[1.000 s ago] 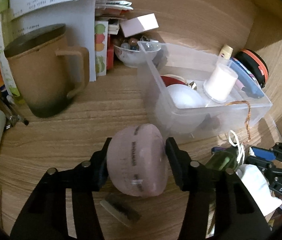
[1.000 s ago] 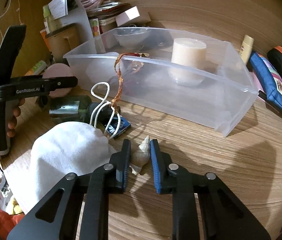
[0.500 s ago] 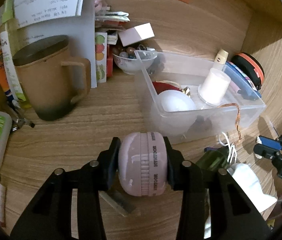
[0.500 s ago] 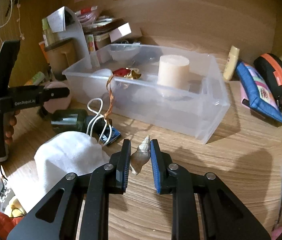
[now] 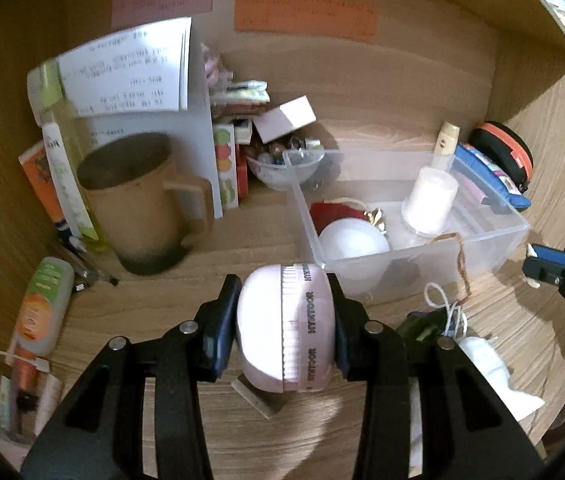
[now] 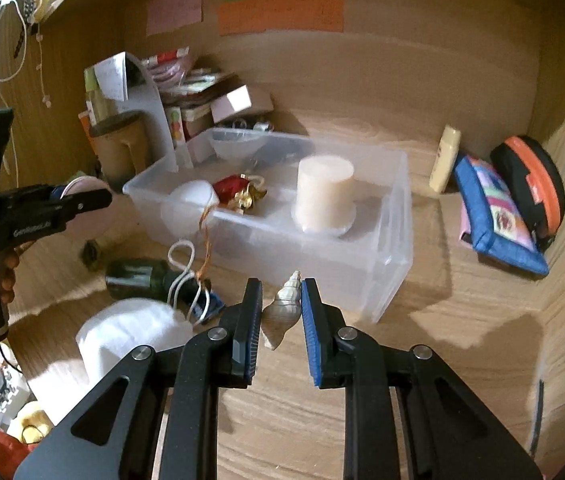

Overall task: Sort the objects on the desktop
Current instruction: 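Lift the pink container and spiral shell and carry both over the clear box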

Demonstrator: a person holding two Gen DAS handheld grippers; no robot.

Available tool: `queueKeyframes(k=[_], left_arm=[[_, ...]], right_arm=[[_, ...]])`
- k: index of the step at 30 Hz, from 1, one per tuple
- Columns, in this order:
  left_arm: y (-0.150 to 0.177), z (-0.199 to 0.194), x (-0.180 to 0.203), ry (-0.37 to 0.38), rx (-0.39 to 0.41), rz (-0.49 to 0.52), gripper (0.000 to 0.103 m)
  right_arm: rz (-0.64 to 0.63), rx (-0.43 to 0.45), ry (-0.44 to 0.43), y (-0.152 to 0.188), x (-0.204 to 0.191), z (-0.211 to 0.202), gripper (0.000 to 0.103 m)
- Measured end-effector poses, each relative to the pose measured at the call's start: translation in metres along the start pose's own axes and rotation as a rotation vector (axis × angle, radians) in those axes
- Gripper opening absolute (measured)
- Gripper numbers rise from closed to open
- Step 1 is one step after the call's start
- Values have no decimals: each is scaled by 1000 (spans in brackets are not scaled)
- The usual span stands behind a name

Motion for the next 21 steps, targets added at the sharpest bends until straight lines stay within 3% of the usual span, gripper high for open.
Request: queueKeyframes(k=[21], left_arm=[[-56,-13,36,76,69,4,40]], right_arm=[[10,92,16,-48,56,3,18]])
Point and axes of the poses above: each gripper's, at about its wrist camera, not at the fingertips, and z roughly the way its jaws point, x to its right, y to its underside, the point moved 5 cm from there along z, roughly the way its jaws point, and after that the axes turned 10 degrees about -z, right-handed, at the moved point
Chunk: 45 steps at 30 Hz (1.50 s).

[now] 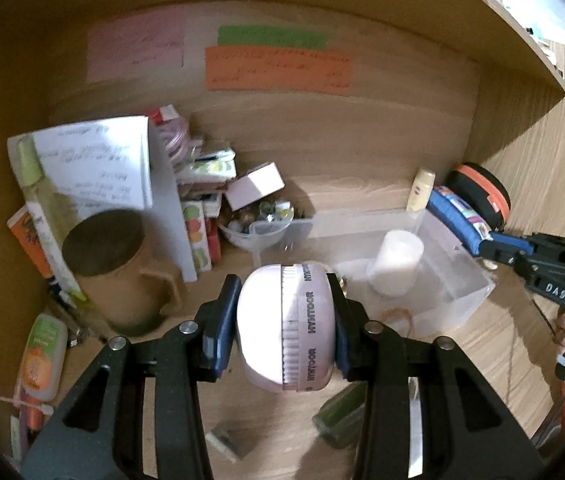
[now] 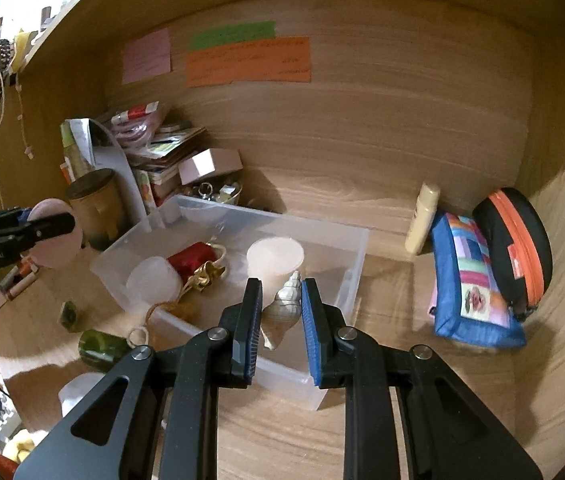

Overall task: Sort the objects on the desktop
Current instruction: 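Lift the pink container and spiral shell and carry both over the clear box, then lower the pink container into the box and open the left gripper while the right releases the shell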

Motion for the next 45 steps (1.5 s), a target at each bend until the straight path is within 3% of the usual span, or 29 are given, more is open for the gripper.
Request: queueKeyframes(k=[9,24,45], left_arm=[[-11,34,24,56,-61,25,40],[6,95,67,138,-208,99,40],[39,132,87,159,-346,162,40]], right_arm=[[-18,-46,-16,2,10,19,18],[-77,-141,-37,7,11,48,18],[-153,-249,-47,10,0,76,18]])
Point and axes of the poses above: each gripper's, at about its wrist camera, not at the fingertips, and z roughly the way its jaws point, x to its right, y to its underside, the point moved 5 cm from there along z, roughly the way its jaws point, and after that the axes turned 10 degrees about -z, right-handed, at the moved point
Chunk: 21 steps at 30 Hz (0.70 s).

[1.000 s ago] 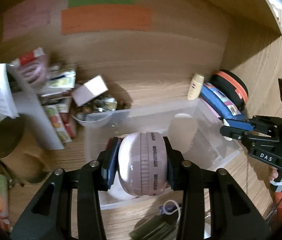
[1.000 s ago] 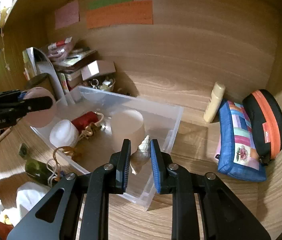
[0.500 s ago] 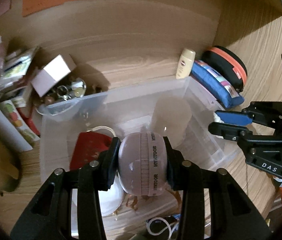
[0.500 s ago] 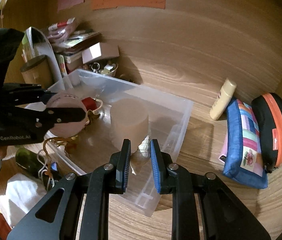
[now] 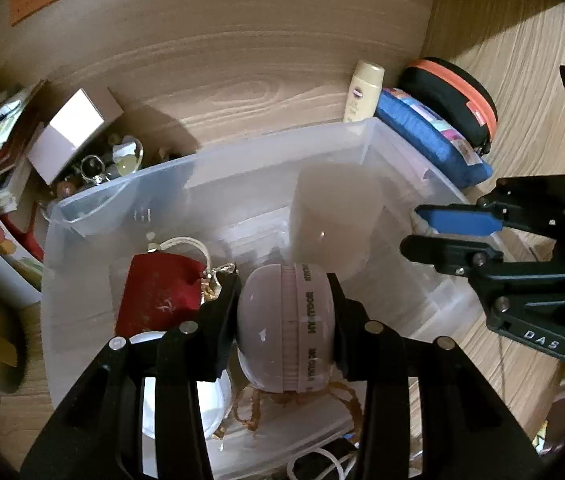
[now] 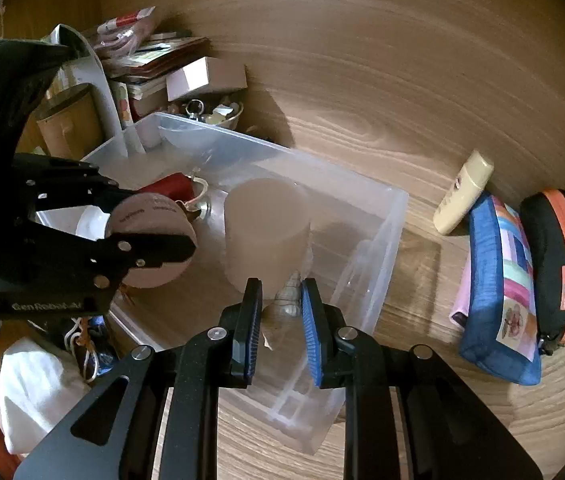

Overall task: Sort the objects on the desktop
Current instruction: 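Lower the pink container into the box and open the left gripper while the right releases the shell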

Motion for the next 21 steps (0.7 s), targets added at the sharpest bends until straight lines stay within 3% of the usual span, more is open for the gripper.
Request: queueKeyframes(k=[8,17,21], left_arm=[[0,3,-2,32,-32,-23,41],[-1,0,3,-27,-2,21,50],[-1,-5,6,-28,12,37,50]], right_arm=[[-23,-24,-16,-2,-4,5,18],[-27,-19,-8,-1,-4,7,18],[-23,-7,-9,0,-4,4,25]])
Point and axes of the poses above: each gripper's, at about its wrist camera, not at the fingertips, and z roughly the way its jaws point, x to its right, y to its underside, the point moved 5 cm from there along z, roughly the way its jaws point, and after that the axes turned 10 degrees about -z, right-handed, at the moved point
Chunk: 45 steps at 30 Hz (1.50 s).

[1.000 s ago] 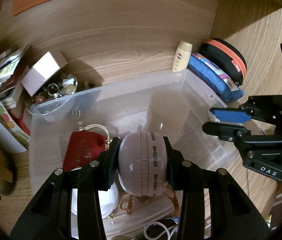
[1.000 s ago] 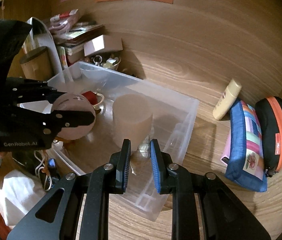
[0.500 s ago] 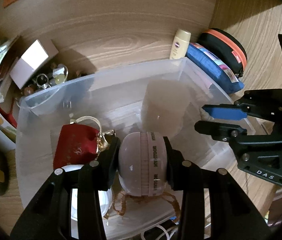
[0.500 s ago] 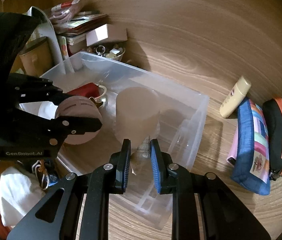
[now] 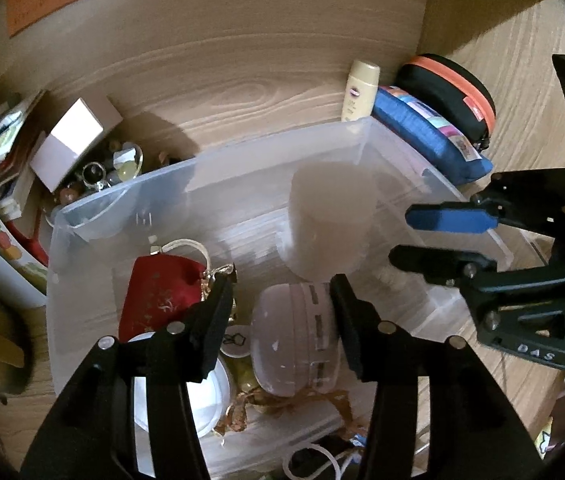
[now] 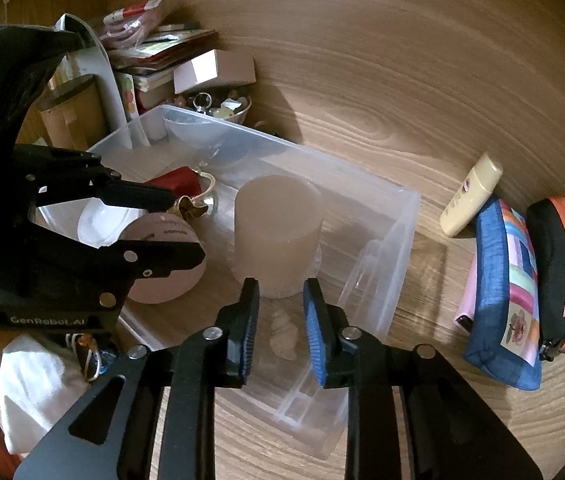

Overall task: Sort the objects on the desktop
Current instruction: 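Lower the pink container into the box and open the left gripper while the right releases the shell, then withdraw both grippers from the box toward the cloth bag and grey block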

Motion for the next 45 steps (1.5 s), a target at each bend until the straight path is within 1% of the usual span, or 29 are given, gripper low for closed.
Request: queueKeyframes(k=[1,3,6,8,10,12,13,15,18,20,22,24,27,31,33,37,40,45], left_arm=[[0,-1,1,-2,5,4,51],[-1,-6,2,-4,18,12,55],[-1,-13,4,-9,41,19,57],[-1,-17,4,-12,49,23,57],[-1,-20,4,-22,58,26,58],[0,-26,4,-26,70,27,59],[0,-29,4,-28,75,26,61],[0,-36,4,-35,94,25,68],[2,-47,5,-46,119,25,74],[2,-53,5,-49,130,23,75],[3,-60,2,-47,137,14,79],[4,-67,-1,-47,148,3,84],[5,-79,-7,-52,170,-9,89],[10,-95,-16,-64,196,-26,91],[14,-103,-22,-73,209,-32,93],[24,-119,-34,-92,233,-49,94],[34,-131,-42,-112,248,-63,94],[50,-147,-64,-144,259,-104,95]], right_arm=[[0,5,1,0,0,-2,30],[-6,17,7,0,-2,-5,35],[-19,35,19,0,-4,-12,35],[-18,47,30,-1,-3,-17,38],[-15,60,39,-1,-2,-22,46],[-18,68,55,-1,-1,-27,49],[-19,71,60,-1,-2,-29,50],[-20,78,71,-2,-3,-34,52],[-24,91,92,-3,-6,-41,58],[-29,96,107,-3,-8,-46,61],[-32,107,125,-3,-11,-51,71],[-35,122,143,-4,-14,-59,72],[-34,138,155,-5,-19,-68,73],[-20,158,162,-6,-25,-78,80],[-12,167,162,-6,-28,-82,81],[4,183,154,-5,-34,-89,82],[19,200,137,-4,-40,-94,88],[27,215,102,0,-55,-99,90]])
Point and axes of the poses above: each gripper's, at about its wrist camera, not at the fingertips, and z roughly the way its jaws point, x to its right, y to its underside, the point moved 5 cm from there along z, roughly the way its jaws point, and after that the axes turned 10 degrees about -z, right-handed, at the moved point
